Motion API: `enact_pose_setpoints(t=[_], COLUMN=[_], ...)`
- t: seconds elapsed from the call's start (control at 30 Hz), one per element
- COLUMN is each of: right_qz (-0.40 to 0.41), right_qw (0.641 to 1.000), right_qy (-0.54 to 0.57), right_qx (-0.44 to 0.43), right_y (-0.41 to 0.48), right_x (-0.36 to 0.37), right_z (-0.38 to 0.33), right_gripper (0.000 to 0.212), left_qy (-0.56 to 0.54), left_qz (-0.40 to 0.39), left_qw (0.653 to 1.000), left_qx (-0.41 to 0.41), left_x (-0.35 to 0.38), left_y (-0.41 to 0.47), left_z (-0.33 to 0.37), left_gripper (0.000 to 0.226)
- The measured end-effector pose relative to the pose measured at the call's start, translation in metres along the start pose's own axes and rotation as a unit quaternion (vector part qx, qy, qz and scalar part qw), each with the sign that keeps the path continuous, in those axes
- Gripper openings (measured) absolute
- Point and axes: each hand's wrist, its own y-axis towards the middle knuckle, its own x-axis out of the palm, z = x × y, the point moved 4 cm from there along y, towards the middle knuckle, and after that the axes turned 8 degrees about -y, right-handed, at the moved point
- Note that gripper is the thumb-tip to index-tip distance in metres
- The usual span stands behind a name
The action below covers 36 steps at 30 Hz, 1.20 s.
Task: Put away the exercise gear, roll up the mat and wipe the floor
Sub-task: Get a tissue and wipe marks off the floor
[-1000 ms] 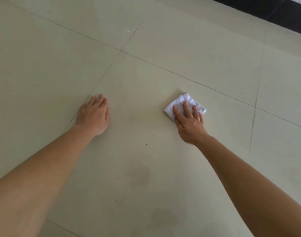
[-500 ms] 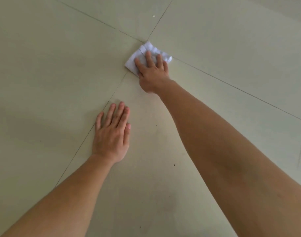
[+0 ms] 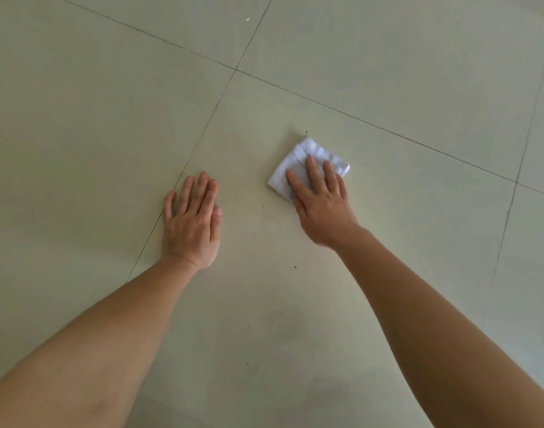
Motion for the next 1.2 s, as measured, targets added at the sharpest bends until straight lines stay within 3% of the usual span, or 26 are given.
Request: enact_pose_setpoints(t=[0.13, 0.33, 0.4, 0.5, 0.6, 0.73, 0.97, 1.1, 1.2], right_qz=[0.008, 0.046, 0.048, 0.018, -0.025, -0.025, -0.016, -0.024, -0.015], right_qw=[0.999, 0.985, 0.979, 0.993, 0.999, 0.998, 0.981, 0.975, 0.981], right_qy=[-0.017, -0.062, -0.094, -0.072, -0.029, -0.048, -0.086, -0.058, -0.035], right_qx=[-0.029, -0.156, -0.173, -0.095, 0.003, -0.027, -0.176, -0.212, -0.188], right_y=[-0.039, -0.046, -0.019, 0.023, 0.062, 0.083, 0.031, -0.024, -0.079], right_x=[0.021, 0.029, 0.024, -0.003, -0.017, -0.016, 0.010, 0.024, 0.038], right_z=[-0.033, -0.034, -0.021, -0.036, -0.059, -0.104, -0.162, -0.137, -0.092], right_gripper=[0.055, 0.053, 0.055, 0.062, 0.055, 0.056, 0.056, 0.052, 0.058], left_qy=[-0.007, -0.066, -0.059, -0.040, -0.035, -0.033, -0.005, 0.008, 0.010], left_qz=[-0.001, -0.029, -0.014, -0.030, -0.118, -0.121, -0.087, -0.096, -0.128], left_qw=[1.000, 0.997, 0.997, 0.985, 0.978, 0.979, 0.985, 0.984, 0.979], left_qx=[-0.007, 0.004, -0.056, -0.166, -0.168, -0.160, -0.151, -0.152, -0.161], left_x=[0.000, -0.017, -0.026, -0.022, -0.006, -0.002, -0.002, -0.008, -0.012], left_y=[0.001, -0.017, -0.056, -0.118, -0.130, -0.131, -0.133, -0.131, -0.127], left_z=[0.001, 0.001, -0.005, -0.021, -0.035, -0.039, -0.041, -0.042, -0.042], left_gripper=[0.057, 0.052, 0.049, 0.052, 0.057, 0.056, 0.056, 0.057, 0.058])
